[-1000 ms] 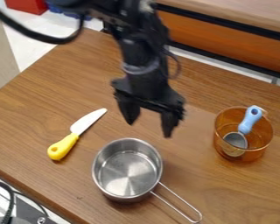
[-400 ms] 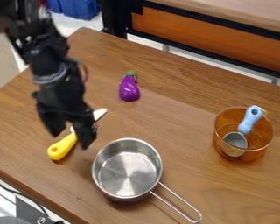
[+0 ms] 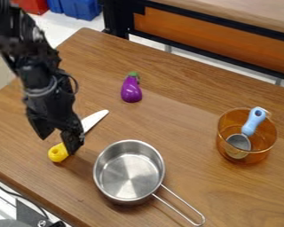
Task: Move the yellow knife in the silver pot
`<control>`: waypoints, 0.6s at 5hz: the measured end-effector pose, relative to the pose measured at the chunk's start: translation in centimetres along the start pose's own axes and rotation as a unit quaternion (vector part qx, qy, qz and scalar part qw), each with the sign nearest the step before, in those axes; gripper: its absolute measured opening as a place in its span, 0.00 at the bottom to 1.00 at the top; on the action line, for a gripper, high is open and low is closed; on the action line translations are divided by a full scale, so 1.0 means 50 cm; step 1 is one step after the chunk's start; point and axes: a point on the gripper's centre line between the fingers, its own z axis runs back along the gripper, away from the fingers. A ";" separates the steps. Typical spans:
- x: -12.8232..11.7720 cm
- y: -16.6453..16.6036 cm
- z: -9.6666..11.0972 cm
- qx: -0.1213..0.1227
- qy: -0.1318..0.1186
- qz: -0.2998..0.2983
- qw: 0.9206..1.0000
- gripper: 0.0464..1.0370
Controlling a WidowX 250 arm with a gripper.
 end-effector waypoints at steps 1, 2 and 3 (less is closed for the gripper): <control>0.004 0.009 -0.016 0.012 -0.008 -0.002 1.000 0.96; 0.008 0.015 -0.037 0.019 -0.012 0.005 1.000 0.96; 0.016 0.015 -0.046 0.014 -0.004 0.016 1.000 0.96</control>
